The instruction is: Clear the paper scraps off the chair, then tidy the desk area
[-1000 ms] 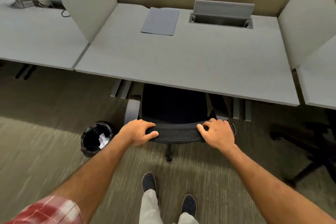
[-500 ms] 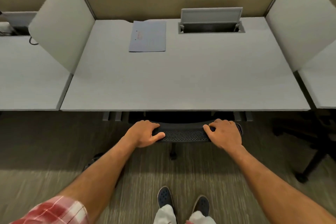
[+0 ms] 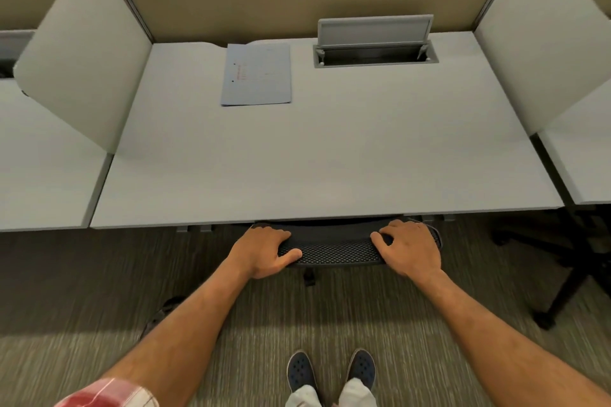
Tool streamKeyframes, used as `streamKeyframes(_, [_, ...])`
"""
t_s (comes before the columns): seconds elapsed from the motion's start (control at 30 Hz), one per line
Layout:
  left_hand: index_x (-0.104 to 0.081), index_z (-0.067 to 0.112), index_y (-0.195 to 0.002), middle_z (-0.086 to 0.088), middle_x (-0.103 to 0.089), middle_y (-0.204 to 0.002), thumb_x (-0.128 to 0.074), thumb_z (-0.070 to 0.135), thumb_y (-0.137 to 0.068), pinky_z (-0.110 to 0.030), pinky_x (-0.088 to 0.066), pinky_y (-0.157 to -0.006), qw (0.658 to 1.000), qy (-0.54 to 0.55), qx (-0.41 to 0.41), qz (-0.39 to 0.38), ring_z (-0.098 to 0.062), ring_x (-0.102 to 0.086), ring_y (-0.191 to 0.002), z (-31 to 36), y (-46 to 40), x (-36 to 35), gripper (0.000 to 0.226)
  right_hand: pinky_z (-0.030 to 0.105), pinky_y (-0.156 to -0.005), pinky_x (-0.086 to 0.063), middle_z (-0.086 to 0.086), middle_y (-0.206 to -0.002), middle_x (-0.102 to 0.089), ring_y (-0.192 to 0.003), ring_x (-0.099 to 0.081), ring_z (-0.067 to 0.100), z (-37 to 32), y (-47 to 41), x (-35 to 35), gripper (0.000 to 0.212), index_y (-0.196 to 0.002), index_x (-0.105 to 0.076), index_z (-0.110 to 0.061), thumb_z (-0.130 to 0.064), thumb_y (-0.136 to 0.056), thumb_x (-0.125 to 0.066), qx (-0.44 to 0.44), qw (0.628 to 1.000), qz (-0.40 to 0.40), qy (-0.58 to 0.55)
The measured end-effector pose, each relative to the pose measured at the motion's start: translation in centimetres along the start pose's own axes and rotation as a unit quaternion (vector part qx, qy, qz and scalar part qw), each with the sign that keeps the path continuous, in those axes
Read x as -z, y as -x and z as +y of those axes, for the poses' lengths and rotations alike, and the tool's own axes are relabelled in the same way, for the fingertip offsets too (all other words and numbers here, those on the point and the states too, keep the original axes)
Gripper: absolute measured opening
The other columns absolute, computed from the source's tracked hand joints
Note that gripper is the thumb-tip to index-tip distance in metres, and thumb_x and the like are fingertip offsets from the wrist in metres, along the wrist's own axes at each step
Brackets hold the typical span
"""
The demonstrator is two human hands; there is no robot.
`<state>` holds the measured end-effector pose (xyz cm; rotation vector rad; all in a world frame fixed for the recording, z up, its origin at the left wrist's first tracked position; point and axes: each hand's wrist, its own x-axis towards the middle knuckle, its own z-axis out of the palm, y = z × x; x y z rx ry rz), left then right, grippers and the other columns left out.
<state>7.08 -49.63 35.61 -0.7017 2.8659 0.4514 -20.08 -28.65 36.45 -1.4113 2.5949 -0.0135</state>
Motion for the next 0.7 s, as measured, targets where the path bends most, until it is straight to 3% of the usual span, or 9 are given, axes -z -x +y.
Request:
streamKeyframes(0.1, [-0.06,0.023,-0.134,0.003,-0.069,-0.124,-0.021,0.084,-0.084,-0.039,-0.049,-0.087,1.0,0.006,0.005,0.002,-0.02,-0.064,-0.109,0.1,-0.1,0.1,0.088,0.04,-0.089,-0.047,-0.006,-0.104,-0.071,-0.091,-0.063,0.017,0.0,0.0,0.1,0.065,-0.104,-0.074,-0.029,-0.067,-0.09,-0.024,-0.002,1.0,-0.003,0.006])
streamKeyframes(0.23, [-0.067,0.028,-0.123,0.006,-0.073,-0.113,-0.031,0.087,-0.08,-0.035,-0.053,-0.084,0.997,0.055,0.05,0.028,-0.018,-0.067,-0.102,0.7,-0.3,1.0,0.081,0.043,-0.095,-0.044,-0.001,-0.113,-0.07,-0.1,-0.062,0.021,-0.1,-0.1,0.6,0.067,-0.111,-0.071,-0.027,-0.069,-0.089,-0.023,-0.009,0.999,-0.031,-0.003])
streamKeyframes(0.33, [-0.054,0.028,-0.139,0.004,-0.061,-0.138,-0.037,0.083,-0.081,-0.04,-0.045,-0.101,0.991,0.072,0.097,0.06,-0.02,-0.057,-0.125,1.6,-0.9,3.2,0.082,0.047,-0.112,-0.032,0.003,-0.133,-0.063,-0.124,-0.054,0.025,-0.5,-0.6,2.2,0.071,-0.131,-0.059,-0.023,-0.072,-0.088,-0.029,-0.013,0.996,-0.031,-0.082])
streamKeyframes(0.47, [-0.037,0.024,-0.151,-0.003,-0.048,-0.151,-0.038,0.078,-0.085,-0.046,-0.037,-0.11,0.978,0.063,0.137,0.145,-0.029,-0.046,-0.137,3.0,-1.8,9.2,0.085,0.043,-0.121,-0.01,0.001,-0.158,-0.035,-0.149,-0.022,0.023,-2.1,-3.0,8.1,0.07,-0.15,-0.032,-0.025,-0.067,-0.094,-0.026,0.024,0.99,0.043,-0.135])
streamKeyframes(0.6, [-0.027,0.015,-0.155,-0.009,-0.034,-0.16,-0.044,0.07,-0.091,-0.048,-0.023,-0.117,0.962,0.031,0.114,0.248,-0.03,-0.031,-0.146,4.3,-3.1,17.8,0.086,0.046,-0.121,-0.009,0.002,-0.162,-0.024,-0.152,-0.01,0.024,-4.0,-6.1,18.0,0.073,-0.153,-0.023,-0.021,-0.065,-0.095,-0.022,0.061,0.97,0.17,-0.164])
streamKeyframes(0.7, [-0.024,0.015,-0.156,-0.009,-0.029,-0.161,-0.034,0.074,-0.089,-0.052,-0.014,-0.12,0.943,0.001,0.092,0.321,-0.029,-0.024,-0.149,5.9,-3.6,24.8,0.09,0.05,-0.122,-0.009,0.002,-0.164,-0.017,-0.152,-0.003,0.025,-5.1,-7.2,25.1,0.076,-0.155,-0.016,-0.021,-0.065,-0.095,-0.023,0.099,0.95,0.248,-0.161])
